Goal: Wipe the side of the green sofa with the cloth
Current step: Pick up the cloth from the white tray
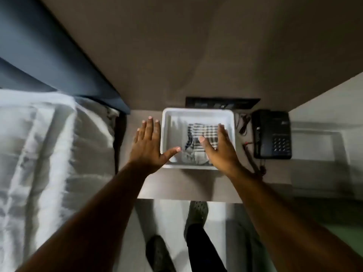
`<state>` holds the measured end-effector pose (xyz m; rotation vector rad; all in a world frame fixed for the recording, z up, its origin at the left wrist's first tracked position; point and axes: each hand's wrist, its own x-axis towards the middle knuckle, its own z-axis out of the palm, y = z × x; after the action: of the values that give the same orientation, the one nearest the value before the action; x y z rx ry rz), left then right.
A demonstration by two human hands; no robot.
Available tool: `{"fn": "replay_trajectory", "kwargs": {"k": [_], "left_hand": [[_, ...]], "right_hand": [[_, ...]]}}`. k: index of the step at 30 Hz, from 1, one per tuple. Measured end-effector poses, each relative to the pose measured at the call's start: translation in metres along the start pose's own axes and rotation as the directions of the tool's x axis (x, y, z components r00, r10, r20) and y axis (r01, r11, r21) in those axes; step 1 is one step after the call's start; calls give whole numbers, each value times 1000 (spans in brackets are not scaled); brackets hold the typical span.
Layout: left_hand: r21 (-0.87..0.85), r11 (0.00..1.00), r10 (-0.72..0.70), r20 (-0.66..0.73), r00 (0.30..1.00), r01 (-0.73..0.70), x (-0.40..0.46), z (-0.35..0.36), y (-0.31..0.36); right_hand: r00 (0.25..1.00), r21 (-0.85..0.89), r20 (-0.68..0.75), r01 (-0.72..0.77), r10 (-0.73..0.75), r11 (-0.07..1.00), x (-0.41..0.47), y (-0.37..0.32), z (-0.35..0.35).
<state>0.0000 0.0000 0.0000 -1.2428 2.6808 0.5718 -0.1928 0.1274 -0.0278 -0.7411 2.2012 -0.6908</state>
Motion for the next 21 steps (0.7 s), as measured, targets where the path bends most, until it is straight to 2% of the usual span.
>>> {"fn": "replay_trajectory", "kwargs": {"k": [2, 7, 13, 17, 21], "left_hand": [[38, 999, 26, 68, 997, -28, 15, 43, -8], [180, 981, 63, 82, 995, -77, 42, 122, -22], [208, 976, 63, 27, 998, -68, 48, 148, -25], [223, 972, 75, 18, 997, -77, 50, 148, -26], [232, 969, 86, 8, 996, -85, 49, 148, -25]], "right_hand": [[1000, -46, 15, 14, -13, 999, 30, 28, 29], [998, -242, -55, 24, -39, 970, 85, 70, 85], [992, -490, -83, 43, -96, 871, 107, 76, 114], [978, -540, -154, 36, -141, 841, 105, 75, 122], [978, -560, -176, -6, -112, 829, 107, 70, 122]]}}
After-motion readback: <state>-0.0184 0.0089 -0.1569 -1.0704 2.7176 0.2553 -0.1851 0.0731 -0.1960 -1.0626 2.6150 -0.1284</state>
